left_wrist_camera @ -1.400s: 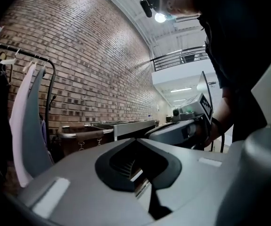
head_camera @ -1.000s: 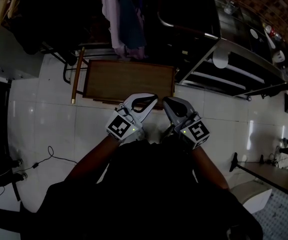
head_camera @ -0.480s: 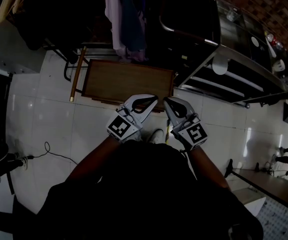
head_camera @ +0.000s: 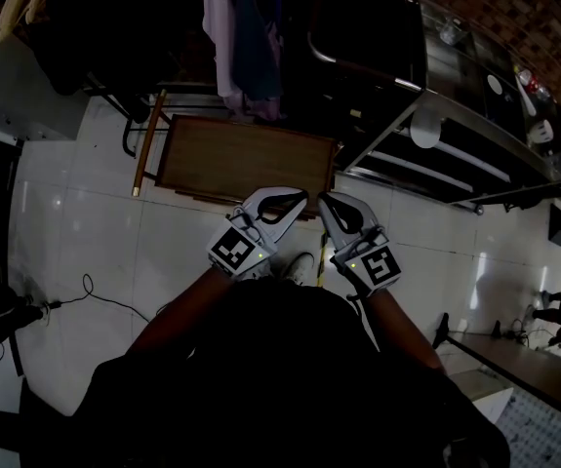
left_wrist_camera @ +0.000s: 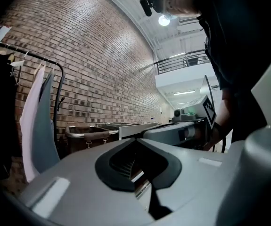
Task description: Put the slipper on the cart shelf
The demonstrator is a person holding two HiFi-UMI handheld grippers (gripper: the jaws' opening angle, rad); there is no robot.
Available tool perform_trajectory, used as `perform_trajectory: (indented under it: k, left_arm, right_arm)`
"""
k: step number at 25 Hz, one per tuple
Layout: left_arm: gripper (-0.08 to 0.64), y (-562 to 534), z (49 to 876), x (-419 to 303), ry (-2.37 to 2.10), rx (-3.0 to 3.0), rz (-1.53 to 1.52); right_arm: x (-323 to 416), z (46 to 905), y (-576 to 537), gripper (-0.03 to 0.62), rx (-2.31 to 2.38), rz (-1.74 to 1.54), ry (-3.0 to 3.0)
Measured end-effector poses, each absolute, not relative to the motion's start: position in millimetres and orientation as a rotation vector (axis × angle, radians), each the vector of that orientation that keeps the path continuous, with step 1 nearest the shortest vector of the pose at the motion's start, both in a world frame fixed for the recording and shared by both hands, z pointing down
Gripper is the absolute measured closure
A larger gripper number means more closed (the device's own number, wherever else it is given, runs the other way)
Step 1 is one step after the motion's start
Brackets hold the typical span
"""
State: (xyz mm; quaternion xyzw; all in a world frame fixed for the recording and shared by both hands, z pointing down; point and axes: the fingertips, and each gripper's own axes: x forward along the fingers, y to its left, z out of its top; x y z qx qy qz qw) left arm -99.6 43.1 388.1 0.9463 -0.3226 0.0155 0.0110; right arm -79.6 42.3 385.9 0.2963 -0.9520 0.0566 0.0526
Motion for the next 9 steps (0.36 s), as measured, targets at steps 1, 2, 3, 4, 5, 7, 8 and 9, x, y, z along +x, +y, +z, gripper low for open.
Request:
perform_trajectory:
  k: [1, 2, 3, 4, 5, 7, 8, 9]
  left_arm:
    - [0.558, 43.1, 389.5, -99.4, -1.005, 2.953, 0.052]
    - [0.558, 43.1, 390.9, -99.2, -1.004, 2.955, 0.056]
    - [0.558, 43.0, 391.9, -99.2, -1.003, 2.953, 0.057]
    - [0.558, 43.0, 393.3, -99.4, -1.003, 2.949, 0.058]
    - [0.558, 42.7, 395.0, -99.9, -1.005, 2.947, 0.061]
    - [0.558, 41.4, 397.9, -100.4, -1.009, 2.947, 0.064]
    - [0.558, 40.6, 399.6, -100.5, -1.011, 2.949, 0.066]
    - [0.558, 39.9, 401.4, -100.6, -1.014, 2.952, 0.068]
  right_arm:
    - [-79.3, 387.2, 42.0, 0.591, 0.905, 0.179, -2.889]
    - [-79.1, 388.5, 41.6, 0.591, 0.908, 0.187, -2.884]
    - [-79.0, 389.8, 41.4, 0.591, 0.909, 0.192, -2.879]
    - [-79.0, 391.3, 41.1, 0.591, 0.907, 0.194, -2.874]
    - [-79.3, 392.8, 40.9, 0.591, 0.903, 0.191, -2.869]
    - [-80.0, 395.4, 39.8, 0.591, 0.895, 0.182, -2.863]
    - [-80.2, 396.4, 39.1, 0.591, 0.892, 0.178, -2.862]
    - [-80.3, 397.3, 38.5, 0.592, 0.891, 0.175, -2.862]
